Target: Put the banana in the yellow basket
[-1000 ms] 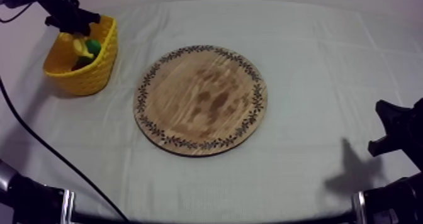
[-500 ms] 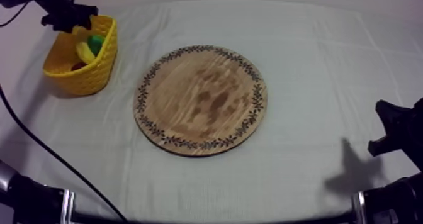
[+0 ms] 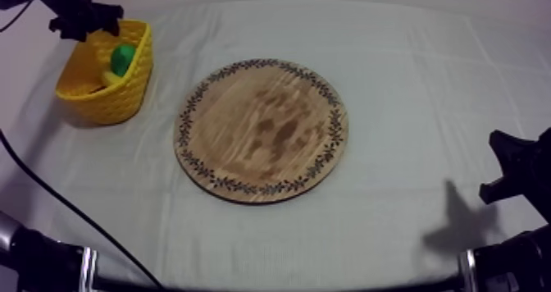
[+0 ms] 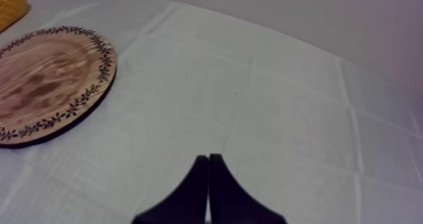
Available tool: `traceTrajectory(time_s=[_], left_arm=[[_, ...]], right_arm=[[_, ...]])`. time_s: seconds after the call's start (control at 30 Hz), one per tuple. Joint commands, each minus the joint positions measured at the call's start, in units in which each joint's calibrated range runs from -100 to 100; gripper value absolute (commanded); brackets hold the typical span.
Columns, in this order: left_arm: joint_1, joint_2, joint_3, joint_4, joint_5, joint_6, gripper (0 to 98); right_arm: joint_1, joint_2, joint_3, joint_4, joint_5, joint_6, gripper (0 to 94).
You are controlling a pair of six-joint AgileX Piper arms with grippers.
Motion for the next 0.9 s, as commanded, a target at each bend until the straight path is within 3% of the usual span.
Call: traceTrajectory(time_s=[0.0, 0.17, 0.37, 0.43, 0.57, 0.87], left_arm=[[-0.1, -1.6, 0.6, -0.02, -0.9, -0.2, 69.5], [-0.7, -6.9, 3.3, 0.97, -3.6, -1.9, 53.2], [-1.7, -15.2, 5.9, 2.49, -4.8, -3.4, 16.2], [-1.9, -18.4, 6.8, 2.75, -3.8, -3.8, 8.0], [-2.2, -25.4, 9.9, 3.09, -2.8, -4.0, 2.0], [-3.3, -44.0, 19.8, 5.35, -2.4, -4.7, 0.2]], right_arm=[[0.0, 0.0, 0.0, 0.0, 0.1, -0.1, 0.3], [0.0, 0.0, 0.0, 0.0, 0.1, -0.1, 0.3], [0.0, 0.0, 0.0, 0.0, 0.1, -0.1, 0.3], [0.0, 0.0, 0.0, 0.0, 0.1, -0.1, 0.3], [0.0, 0.0, 0.0, 0.0, 0.1, -0.1, 0.3], [0.0, 0.0, 0.0, 0.0, 0.1, -0.1, 0.3]])
